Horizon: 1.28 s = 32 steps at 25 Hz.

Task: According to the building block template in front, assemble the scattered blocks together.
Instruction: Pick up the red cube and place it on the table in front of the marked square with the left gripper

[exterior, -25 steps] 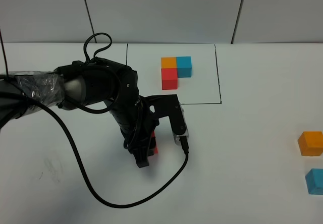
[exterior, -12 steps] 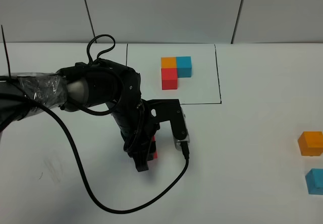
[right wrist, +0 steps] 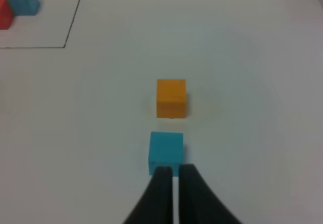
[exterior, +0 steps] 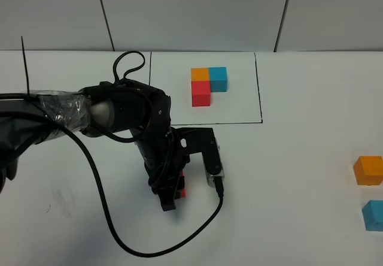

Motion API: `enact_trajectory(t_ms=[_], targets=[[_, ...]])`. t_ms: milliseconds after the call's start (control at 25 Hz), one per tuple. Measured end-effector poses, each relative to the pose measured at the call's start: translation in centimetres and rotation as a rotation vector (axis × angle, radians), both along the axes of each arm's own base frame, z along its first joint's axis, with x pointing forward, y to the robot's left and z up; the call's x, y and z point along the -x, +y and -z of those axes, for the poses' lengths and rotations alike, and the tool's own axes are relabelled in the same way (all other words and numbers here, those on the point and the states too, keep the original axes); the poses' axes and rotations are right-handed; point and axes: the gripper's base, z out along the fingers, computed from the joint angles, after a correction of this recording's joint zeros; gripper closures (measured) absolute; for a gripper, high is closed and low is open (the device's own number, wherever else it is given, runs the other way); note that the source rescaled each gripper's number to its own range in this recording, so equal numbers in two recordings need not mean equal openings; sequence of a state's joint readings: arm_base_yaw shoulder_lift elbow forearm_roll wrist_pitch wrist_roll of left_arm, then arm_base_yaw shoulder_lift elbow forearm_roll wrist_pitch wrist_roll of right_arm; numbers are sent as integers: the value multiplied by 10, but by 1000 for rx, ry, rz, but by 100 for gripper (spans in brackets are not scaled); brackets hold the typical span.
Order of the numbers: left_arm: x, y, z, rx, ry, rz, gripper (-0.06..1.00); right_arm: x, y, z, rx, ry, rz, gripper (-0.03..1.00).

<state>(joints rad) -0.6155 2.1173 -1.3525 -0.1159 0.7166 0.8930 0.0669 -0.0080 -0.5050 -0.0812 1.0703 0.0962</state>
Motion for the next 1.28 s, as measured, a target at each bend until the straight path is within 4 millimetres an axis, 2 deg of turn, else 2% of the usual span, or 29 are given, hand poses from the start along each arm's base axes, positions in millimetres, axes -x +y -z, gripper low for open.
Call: enact_trajectory(t_ms=[1080, 1160, 1280], targets=[[-1, -2, 3, 1, 8, 14, 42, 0, 0, 0, 0, 0, 0, 97], [-2, -3, 5, 11, 5, 7, 38, 0, 0, 0, 0, 0, 0, 97], [-3, -5, 7, 29, -8, -12, 20, 0, 0, 0, 0, 0, 0, 97]])
